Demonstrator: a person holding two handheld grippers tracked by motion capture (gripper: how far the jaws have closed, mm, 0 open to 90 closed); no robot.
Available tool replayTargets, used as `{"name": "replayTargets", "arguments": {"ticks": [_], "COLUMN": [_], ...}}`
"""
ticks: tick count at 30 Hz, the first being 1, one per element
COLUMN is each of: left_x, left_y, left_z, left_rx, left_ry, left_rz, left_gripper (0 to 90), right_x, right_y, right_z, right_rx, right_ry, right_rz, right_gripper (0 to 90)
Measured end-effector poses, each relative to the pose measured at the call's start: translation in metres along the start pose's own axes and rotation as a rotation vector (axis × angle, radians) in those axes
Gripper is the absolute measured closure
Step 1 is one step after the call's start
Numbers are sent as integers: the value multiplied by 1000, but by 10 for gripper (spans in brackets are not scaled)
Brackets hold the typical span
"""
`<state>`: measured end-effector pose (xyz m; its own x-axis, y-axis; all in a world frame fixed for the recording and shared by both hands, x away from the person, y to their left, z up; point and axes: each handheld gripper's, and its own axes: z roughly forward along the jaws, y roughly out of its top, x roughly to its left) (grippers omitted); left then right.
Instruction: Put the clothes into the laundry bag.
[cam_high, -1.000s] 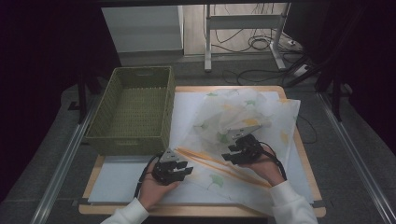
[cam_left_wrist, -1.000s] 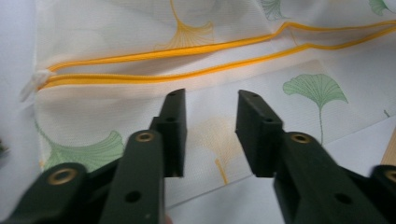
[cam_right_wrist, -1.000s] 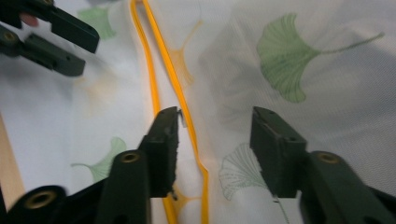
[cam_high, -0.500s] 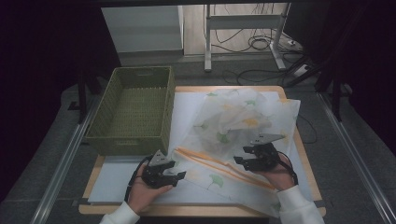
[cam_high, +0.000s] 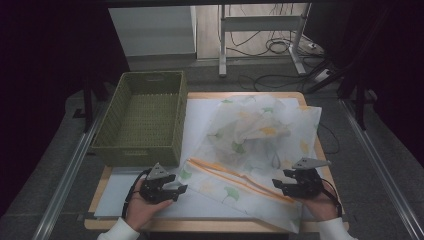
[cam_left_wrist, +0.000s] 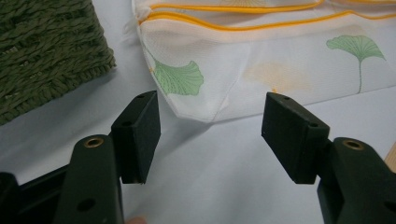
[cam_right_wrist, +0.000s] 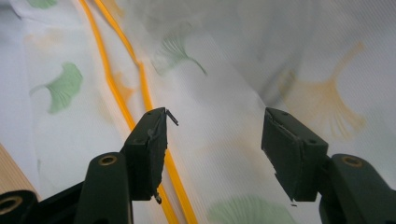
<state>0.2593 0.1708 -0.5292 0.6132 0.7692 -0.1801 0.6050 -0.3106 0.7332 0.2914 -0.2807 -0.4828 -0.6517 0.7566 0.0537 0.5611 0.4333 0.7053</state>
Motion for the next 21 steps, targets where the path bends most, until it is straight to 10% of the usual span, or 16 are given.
{"name": "replayTargets", "arguments": {"ticks": [21], "left_x": [2], "left_y": [0], "left_z": [4], "left_rx": [16], "left_ry": [-13], "left_rz": [-6], "left_gripper": [377], "right_x": [-7], "right_y": [-4], "right_z": [-1], "right_rx": [-2], "right_ry": [13], "right_rz": [8], "right_gripper": [396]}}
